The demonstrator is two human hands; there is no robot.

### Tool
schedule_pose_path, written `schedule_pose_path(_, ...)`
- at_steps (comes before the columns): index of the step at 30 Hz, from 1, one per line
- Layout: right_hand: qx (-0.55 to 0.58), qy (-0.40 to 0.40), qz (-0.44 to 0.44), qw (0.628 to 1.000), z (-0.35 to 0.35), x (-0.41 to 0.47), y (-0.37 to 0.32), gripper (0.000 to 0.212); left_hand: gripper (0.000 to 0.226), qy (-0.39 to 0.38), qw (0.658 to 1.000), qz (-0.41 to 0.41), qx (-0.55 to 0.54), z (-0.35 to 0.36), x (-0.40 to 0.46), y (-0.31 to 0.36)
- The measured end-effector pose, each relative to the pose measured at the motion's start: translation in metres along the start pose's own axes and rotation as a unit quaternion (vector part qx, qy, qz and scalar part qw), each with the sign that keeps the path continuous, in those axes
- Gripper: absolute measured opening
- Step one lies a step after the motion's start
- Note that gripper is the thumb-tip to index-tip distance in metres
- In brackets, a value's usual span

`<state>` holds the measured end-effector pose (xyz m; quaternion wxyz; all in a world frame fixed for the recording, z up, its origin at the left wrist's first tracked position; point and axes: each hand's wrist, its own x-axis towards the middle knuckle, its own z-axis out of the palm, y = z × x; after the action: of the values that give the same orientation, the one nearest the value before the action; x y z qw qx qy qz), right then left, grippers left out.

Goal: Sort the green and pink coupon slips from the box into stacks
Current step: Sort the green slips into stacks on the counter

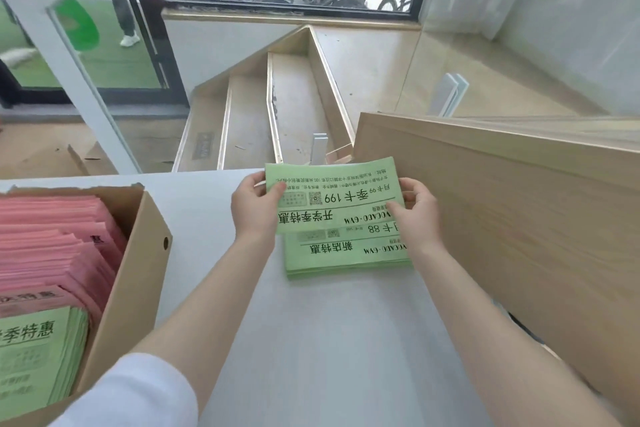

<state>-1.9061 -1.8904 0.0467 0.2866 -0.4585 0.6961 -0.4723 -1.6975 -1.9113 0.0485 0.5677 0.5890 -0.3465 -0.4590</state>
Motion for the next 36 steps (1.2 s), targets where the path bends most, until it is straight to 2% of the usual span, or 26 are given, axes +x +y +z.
schedule_pose_path(6, -0.056, 0.007, 0.009, 0.998, 0.012, 0.037, -0.001, 0.027, 0.027, -0.015, 0.991, 0.022, 0.128, 0.028, 0.051, -0.004)
schedule_pose_path(11, -0.126, 0.012, 0.014, 0.992, 0.024, 0.059, 0.01, 0.028, 0.021, -0.038, 0.975, 0.037, 0.216, 0.033, 0.07, -0.014)
schedule_pose_path(12, -0.145, 0.013, 0.019, 0.989, 0.025, 0.062, 0.013, 0.028, 0.022, -0.05, 0.966, 0.035, 0.251, 0.033, 0.072, -0.017)
schedule_pose_path(14, -0.2, -0.007, 0.016, 0.98, 0.028, 0.066, 0.02, 0.026, 0.039, -0.063, 0.947, 0.019, 0.315, 0.03, 0.074, -0.022)
schedule_pose_path(15, -0.227, -0.026, 0.01, 0.974, 0.029, 0.067, 0.023, 0.024, 0.044, -0.065, 0.947, 0.006, 0.315, 0.028, 0.073, -0.026)
schedule_pose_path(17, -0.239, -0.055, 0.017, 0.969, 0.028, 0.067, 0.024, 0.022, 0.028, -0.106, 0.964, -0.013, 0.242, 0.025, 0.062, -0.03)
schedule_pose_path(19, -0.214, -0.077, 0.038, 0.973, 0.026, 0.067, 0.024, 0.02, 0.019, -0.131, 0.962, 0.015, 0.24, 0.026, 0.05, -0.036)
schedule_pose_path(21, -0.21, -0.082, 0.048, 0.973, 0.025, 0.067, 0.025, 0.02, 0.031, -0.147, 0.961, 0.028, 0.234, 0.024, 0.044, -0.039)
schedule_pose_path(23, -0.225, -0.092, 0.047, 0.969, 0.024, 0.065, 0.023, 0.02, 0.048, -0.161, 0.966, -0.005, 0.204, 0.023, 0.044, -0.036)
schedule_pose_path(26, -0.234, -0.108, 0.044, 0.965, 0.019, 0.056, 0.016, 0.035, 0.051, -0.198, 0.937, -0.002, 0.287, 0.02, 0.038, -0.02)
schedule_pose_path(28, -0.235, -0.067, 0.004, 0.97, 0.015, 0.047, 0.009, 0.048, 0.053, -0.205, 0.927, 0.007, 0.315, 0.016, 0.027, -0.006)
schedule_pose_path(31, -0.215, 0.004, -0.119, 0.969, 0.022, 0.023, -0.011, 0.037, 0.059, -0.209, 0.884, 0.065, 0.413, 0.005, 0.002, 0.016)
schedule_pose_path(33, -0.185, -0.013, -0.198, 0.963, 0.036, -0.001, -0.031, 0.024, 0.053, -0.197, 0.878, 0.107, 0.424, -0.006, -0.019, 0.029)
schedule_pose_path(36, -0.093, -0.101, -0.249, 0.959, 0.06, -0.041, -0.064, 0.015, 0.042, -0.136, 0.898, 0.178, 0.378, -0.036, -0.055, 0.053)
